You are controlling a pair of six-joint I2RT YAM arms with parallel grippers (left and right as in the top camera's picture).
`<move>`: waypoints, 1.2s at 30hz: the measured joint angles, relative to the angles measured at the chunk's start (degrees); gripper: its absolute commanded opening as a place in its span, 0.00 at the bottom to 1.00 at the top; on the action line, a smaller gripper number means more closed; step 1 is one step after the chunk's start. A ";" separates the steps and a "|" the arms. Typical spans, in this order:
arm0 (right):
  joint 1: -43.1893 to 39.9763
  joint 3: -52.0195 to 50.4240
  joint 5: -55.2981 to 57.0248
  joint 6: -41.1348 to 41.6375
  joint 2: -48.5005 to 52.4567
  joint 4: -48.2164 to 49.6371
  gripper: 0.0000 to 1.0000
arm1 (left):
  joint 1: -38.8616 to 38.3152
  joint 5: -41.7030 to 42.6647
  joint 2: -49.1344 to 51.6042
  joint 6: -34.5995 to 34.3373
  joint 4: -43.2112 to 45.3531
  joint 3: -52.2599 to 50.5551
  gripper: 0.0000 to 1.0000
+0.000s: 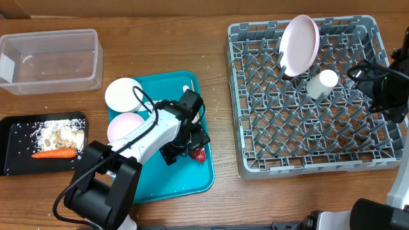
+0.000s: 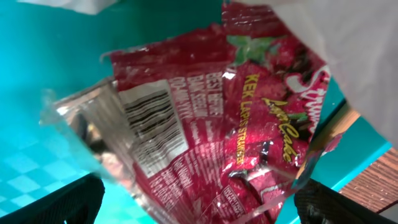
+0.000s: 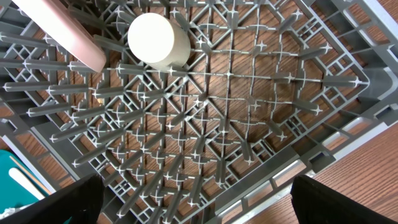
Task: Sort waste into correct bins and load items into the dishwasher rack
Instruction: 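Lower the left gripper and grasp the red snack wrapper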
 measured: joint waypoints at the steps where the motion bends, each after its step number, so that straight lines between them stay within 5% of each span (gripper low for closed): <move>1: 0.00 0.00 0.00 0.00 0.00 0.02 1.00 | 0.00 0.00 0.00 0.00 0.39 -0.20 1.00; 9: 0.00 0.00 0.00 0.00 0.00 0.02 1.00 | 0.00 0.00 0.00 0.00 0.39 -0.37 1.00; 20: 0.00 0.00 0.00 0.00 0.00 0.00 1.00 | 0.00 -0.50 0.00 3.04 -0.39 -0.50 0.06; 36: 0.00 0.00 -0.02 -0.02 0.00 0.04 1.00 | 0.00 -0.50 -0.57 4.57 -19.37 8.52 0.04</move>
